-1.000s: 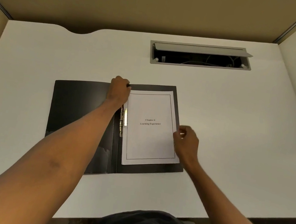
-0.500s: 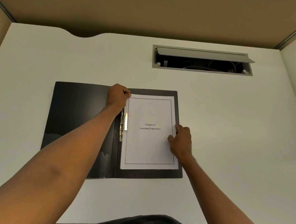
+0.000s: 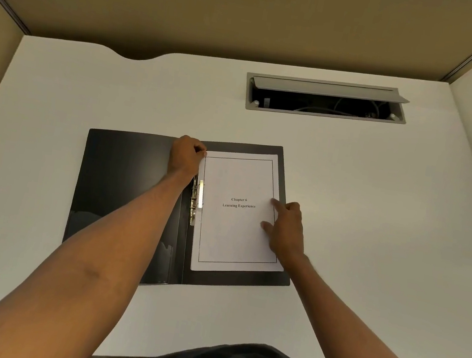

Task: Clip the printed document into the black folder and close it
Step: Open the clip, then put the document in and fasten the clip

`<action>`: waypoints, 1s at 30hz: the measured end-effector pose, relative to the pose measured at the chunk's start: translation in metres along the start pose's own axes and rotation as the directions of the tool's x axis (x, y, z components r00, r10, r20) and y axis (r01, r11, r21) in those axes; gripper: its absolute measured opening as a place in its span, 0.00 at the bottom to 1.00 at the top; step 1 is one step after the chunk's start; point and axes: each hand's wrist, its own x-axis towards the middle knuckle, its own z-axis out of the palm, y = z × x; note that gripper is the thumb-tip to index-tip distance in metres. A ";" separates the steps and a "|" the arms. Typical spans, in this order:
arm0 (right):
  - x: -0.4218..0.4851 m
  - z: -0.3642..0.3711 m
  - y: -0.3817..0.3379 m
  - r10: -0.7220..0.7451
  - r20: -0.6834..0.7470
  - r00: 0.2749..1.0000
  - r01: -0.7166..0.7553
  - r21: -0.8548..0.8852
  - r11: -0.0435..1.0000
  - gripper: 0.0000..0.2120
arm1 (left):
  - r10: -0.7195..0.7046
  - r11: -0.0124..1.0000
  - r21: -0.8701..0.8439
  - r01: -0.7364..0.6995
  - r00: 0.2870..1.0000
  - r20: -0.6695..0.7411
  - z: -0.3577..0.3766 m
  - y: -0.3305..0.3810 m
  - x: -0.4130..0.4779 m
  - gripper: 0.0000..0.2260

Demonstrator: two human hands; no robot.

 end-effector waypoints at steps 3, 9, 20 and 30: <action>0.001 0.001 0.001 -0.009 -0.001 1.000 0.009 -0.020 1.000 0.32 | -0.004 1.000 0.007 0.004 1.000 0.019 -0.003 0.002 -0.001 0.06; 0.001 0.005 0.002 -0.029 0.010 1.000 0.030 -0.087 0.996 0.31 | -0.233 0.970 0.074 0.233 0.972 -0.008 -0.015 0.003 -0.011 0.11; 0.003 0.007 0.000 -0.041 0.013 0.999 0.042 -0.138 0.989 0.30 | -0.386 0.921 -0.002 0.389 0.913 0.133 -0.027 0.001 -0.037 0.11; 0.005 0.008 -0.002 -0.024 0.015 1.000 0.026 -0.167 0.986 0.30 | -0.433 0.808 -0.352 0.472 0.882 0.186 -0.042 0.016 -0.073 0.06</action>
